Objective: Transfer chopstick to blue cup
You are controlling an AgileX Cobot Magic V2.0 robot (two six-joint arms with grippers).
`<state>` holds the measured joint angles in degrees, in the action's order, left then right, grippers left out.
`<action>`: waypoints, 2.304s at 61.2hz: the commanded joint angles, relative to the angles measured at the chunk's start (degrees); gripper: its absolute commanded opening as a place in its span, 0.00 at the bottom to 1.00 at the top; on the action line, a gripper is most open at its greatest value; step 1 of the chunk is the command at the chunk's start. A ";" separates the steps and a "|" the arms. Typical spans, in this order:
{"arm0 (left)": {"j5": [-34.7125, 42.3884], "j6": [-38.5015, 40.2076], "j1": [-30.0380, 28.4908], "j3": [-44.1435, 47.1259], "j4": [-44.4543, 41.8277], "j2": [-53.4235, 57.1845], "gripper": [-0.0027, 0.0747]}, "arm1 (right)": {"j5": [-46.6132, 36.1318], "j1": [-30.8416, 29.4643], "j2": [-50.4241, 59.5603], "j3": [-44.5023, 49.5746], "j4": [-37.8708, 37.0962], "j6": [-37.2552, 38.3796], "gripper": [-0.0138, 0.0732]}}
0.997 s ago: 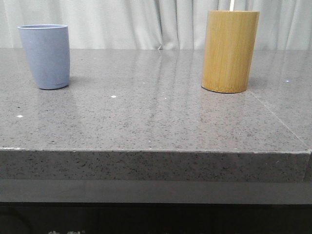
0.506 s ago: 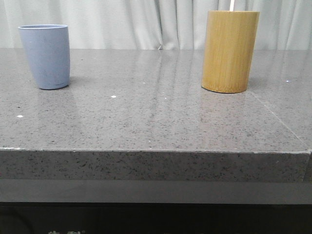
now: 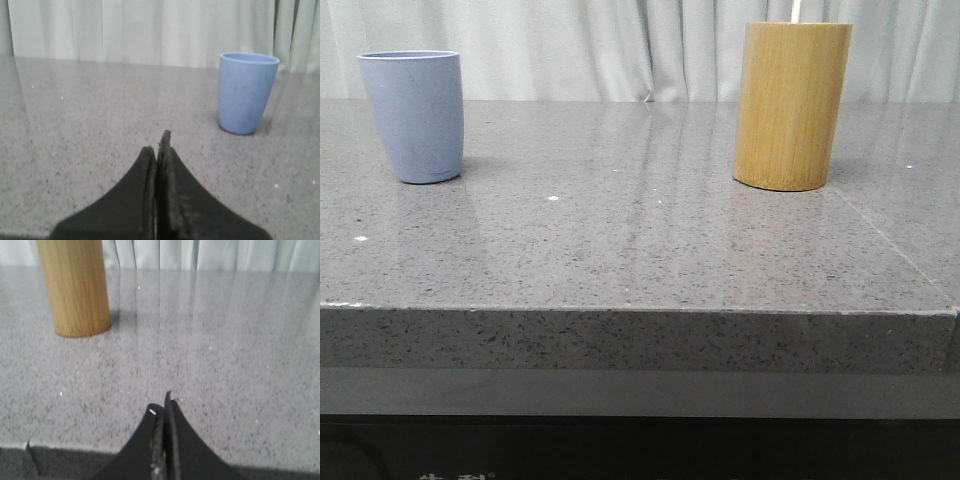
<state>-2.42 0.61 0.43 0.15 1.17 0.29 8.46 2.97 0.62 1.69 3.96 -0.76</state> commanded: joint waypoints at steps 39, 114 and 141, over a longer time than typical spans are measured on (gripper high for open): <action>-17.27 0.53 0.39 -35.30 1.18 -20.04 0.01 | 12.79 -0.41 -17.65 -36.50 -0.36 -0.47 0.08; -30.52 -6.35 0.39 -52.42 5.69 -39.21 0.77 | 13.08 -0.41 -20.51 -38.40 -0.36 -0.47 0.90; -52.25 -6.57 13.30 -85.66 5.55 -72.37 0.77 | 13.15 -0.41 -20.51 -38.40 -0.36 -0.47 0.90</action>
<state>-53.88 -5.79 10.71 -78.91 6.04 -67.54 26.26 2.97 -18.84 -34.64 3.96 -0.76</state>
